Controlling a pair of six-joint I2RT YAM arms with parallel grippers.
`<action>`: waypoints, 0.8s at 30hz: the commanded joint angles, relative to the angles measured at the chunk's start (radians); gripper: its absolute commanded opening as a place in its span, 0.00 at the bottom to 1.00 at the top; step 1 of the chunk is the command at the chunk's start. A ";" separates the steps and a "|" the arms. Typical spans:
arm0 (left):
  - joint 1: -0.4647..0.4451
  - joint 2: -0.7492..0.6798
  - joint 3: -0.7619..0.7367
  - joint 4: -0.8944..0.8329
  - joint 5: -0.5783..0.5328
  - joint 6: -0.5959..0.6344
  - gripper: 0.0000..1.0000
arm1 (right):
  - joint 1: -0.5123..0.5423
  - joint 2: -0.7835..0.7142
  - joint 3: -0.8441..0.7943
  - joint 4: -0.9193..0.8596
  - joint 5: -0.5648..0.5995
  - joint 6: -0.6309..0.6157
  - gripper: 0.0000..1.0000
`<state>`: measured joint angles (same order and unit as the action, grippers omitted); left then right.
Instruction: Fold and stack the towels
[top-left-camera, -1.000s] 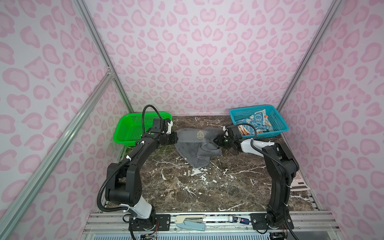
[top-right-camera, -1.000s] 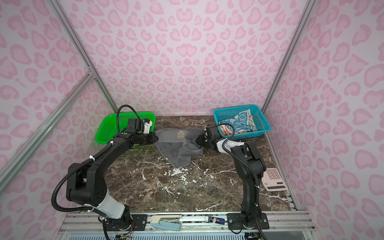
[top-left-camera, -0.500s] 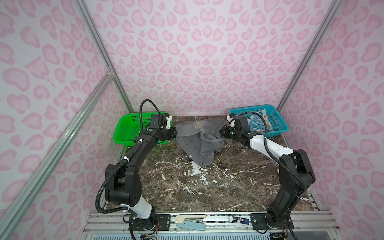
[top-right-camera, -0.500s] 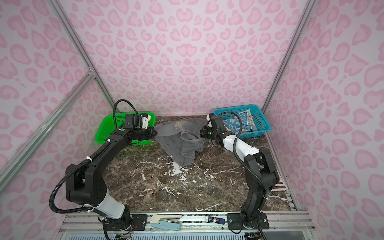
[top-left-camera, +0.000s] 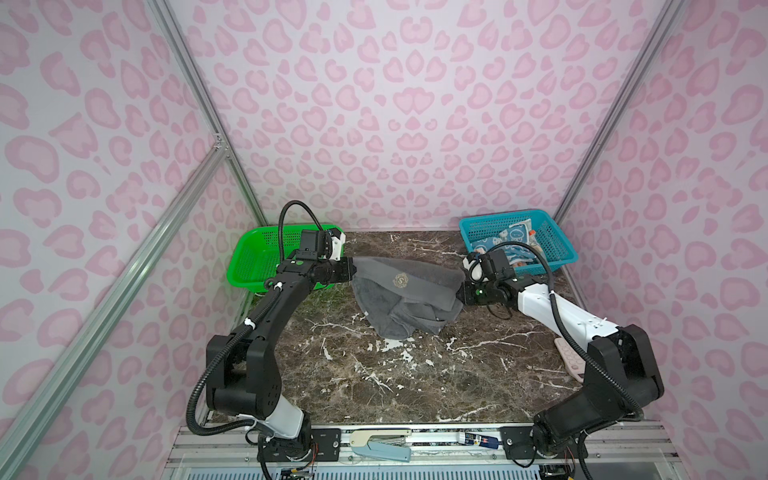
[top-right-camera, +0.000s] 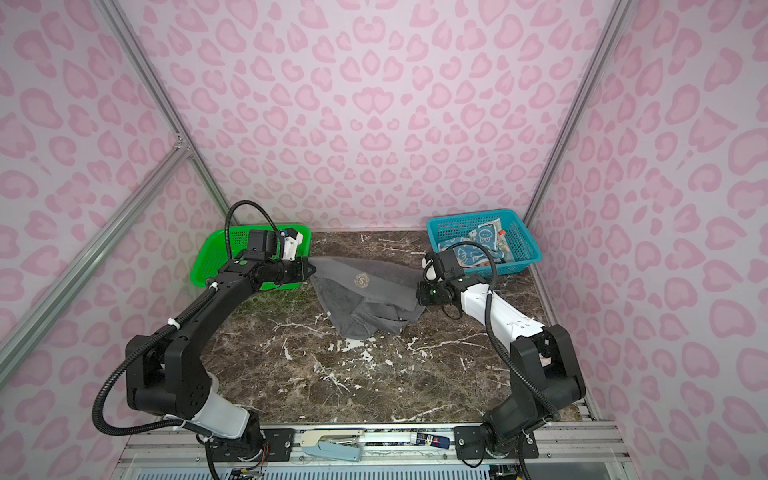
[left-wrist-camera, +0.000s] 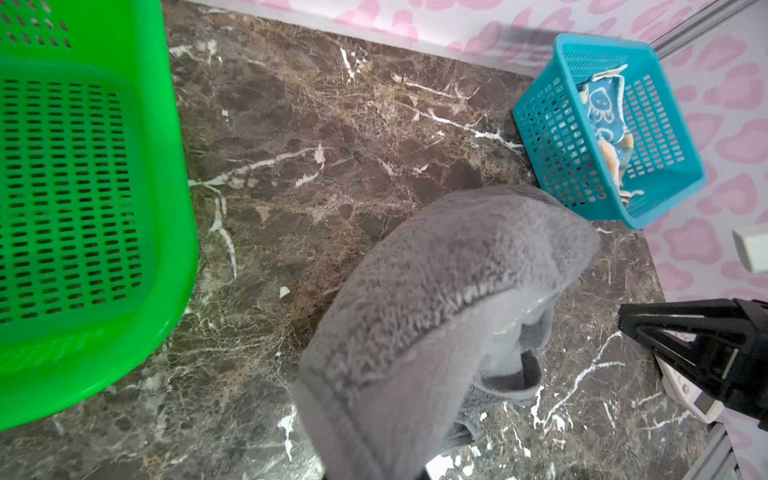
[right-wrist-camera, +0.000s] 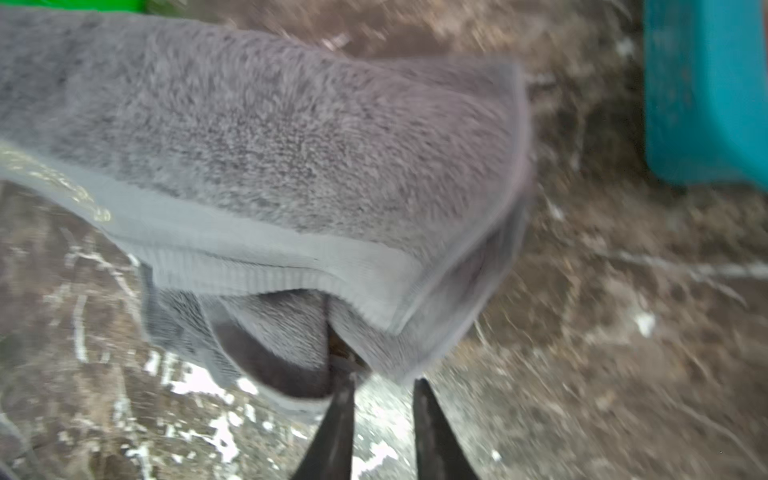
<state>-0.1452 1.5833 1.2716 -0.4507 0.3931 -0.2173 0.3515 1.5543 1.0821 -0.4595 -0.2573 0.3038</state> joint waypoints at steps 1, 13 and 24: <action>0.000 0.023 -0.004 0.012 0.010 -0.004 0.04 | 0.004 -0.016 -0.015 -0.044 0.144 0.038 0.40; 0.000 0.073 0.023 0.025 0.015 -0.012 0.04 | 0.062 0.122 0.058 0.021 0.058 0.016 0.52; 0.000 0.091 0.028 0.023 0.013 -0.007 0.04 | 0.049 0.271 0.081 0.174 -0.029 0.125 0.63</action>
<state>-0.1452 1.6653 1.2854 -0.4438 0.3962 -0.2283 0.4068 1.7962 1.1519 -0.3363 -0.2443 0.3923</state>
